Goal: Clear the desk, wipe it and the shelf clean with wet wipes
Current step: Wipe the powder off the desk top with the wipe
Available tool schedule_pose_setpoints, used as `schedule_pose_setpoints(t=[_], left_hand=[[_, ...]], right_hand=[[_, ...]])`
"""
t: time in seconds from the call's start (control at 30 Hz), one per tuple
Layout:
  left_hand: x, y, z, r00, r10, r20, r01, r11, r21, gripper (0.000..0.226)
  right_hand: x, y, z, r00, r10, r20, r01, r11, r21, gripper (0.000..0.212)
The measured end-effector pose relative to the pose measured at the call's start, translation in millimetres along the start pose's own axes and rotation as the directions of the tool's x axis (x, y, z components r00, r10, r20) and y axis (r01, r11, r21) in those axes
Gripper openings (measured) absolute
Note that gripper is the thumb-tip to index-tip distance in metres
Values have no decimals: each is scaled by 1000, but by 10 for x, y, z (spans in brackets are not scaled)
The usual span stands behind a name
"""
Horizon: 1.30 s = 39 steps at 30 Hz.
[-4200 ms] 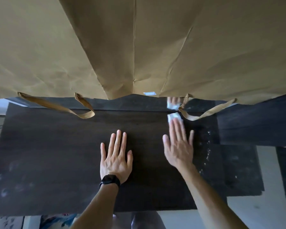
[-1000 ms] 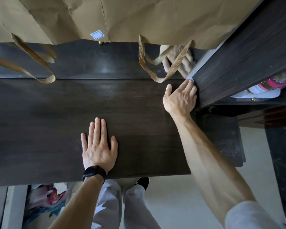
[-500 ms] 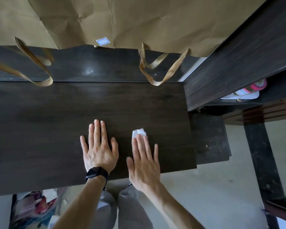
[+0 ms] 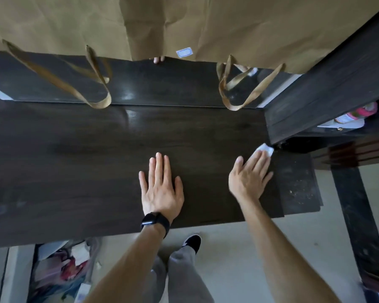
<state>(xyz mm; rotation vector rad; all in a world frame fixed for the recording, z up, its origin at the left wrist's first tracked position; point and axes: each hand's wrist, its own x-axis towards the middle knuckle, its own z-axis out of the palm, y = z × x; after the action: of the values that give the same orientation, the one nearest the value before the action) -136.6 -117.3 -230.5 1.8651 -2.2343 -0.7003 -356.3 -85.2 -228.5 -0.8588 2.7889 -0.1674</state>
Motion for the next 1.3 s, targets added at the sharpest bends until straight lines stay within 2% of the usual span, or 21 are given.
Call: schedule_pose_setpoints(t=[0.03, 0.1, 0.17, 0.23, 0.3, 0.37, 0.4, 0.43, 0.47, 0.53, 0.63, 0.7, 0.83, 0.93, 1.0, 1.03, 1.1, 1.13, 1.2, 1.27, 1.3], left_hand=[[-3, -15, -52, 1000, 14, 11, -14, 997, -72, 65], [-59, -143, -232, 997, 74, -3, -72, 961, -267, 60], [-203, -454, -455, 993, 93, -67, -110, 941, -320, 56], [-383, -923, -670, 989, 5, -149, -43, 967, -252, 54], [-540, -1455, -858, 964, -157, -215, 121, 978, -171, 56], [-650, -1931, -1029, 928, -307, -211, 295, 951, -91, 58], [-677, -2123, -1094, 914, -362, -182, 359, 932, -53, 58], [-694, -2273, -1141, 906, -399, -143, 402, 916, -11, 58], [-704, -2377, -1172, 905, -412, -108, 418, 908, 35, 60], [-705, -2460, -1182, 912, -406, -67, 411, 905, 112, 61], [-643, -2335, -1157, 907, -419, -38, 421, 900, 112, 61], [-581, -2152, -1108, 928, -371, -25, 371, 922, 115, 61], [-500, -1679, -941, 980, -189, 54, 181, 975, 130, 59], [-564, -1359, -806, 989, -103, 102, 91, 989, 121, 58], [-654, -1240, -756, 986, -106, 129, 92, 990, 110, 59], [-714, -1213, -739, 983, -115, 141, 100, 989, 106, 59], [-860, -1213, -734, 981, -134, 140, 116, 985, 129, 60], [-930, -1238, -749, 980, -146, 138, 126, 982, 143, 61], [-1064, -1331, -771, 975, -169, 146, 145, 976, 163, 64], [-1177, -1448, -791, 971, -186, 148, 156, 969, 194, 64], [-1212, -1504, -807, 970, -193, 147, 161, 965, 206, 64]], right_hand=[[-334, 19, 40, 999, -45, 28, 45, 999, -21, 71], [-996, 25, 118, 965, -232, 123, 245, 964, -101, 69], [-1466, -101, 193, 866, -453, 211, 482, 868, -116, 66], [-1716, -399, 298, 711, -656, 255, 690, 721, -70, 63], [-1881, -840, 419, 507, -817, 274, 849, 529, 7, 62], [-2048, -1331, 570, 301, -911, 281, 940, 333, 70, 60], [-2116, -1574, 652, 229, -934, 275, 961, 262, 90, 60], [-2154, -1809, 718, 194, -943, 271, 967, 230, 106, 59], [-2156, -2019, 760, 194, -943, 270, 967, 231, 110, 59], [-2052, -2278, 792, 272, -924, 268, 950, 303, 81, 60], [-1742, -2212, 698, 470, -852, 231, 871, 491, 36, 60], [-1487, -1955, 574, 615, -763, 199, 778, 628, 4, 61], [-948, -1055, 281, 899, -414, 140, 421, 907, -21, 61], [-784, -311, 29, 986, -135, 100, 133, 991, 33, 62], [-867, -98, 6, 991, -46, 129, 39, 998, 52, 63], [-991, -91, 39, 989, -65, 131, 59, 997, 47, 63], [-1388, -233, 144, 954, -277, 115, 280, 960, -11, 63], [-1629, -346, 232, 894, -430, 126, 437, 899, -37, 64], [-2055, -615, 411, 696, -696, 178, 710, 704, -24, 63], [-2270, -959, 541, 513, -836, 194, 849, 528, 29, 61], [-2284, -1125, 575, 449, -870, 205, 883, 467, 47, 61]])
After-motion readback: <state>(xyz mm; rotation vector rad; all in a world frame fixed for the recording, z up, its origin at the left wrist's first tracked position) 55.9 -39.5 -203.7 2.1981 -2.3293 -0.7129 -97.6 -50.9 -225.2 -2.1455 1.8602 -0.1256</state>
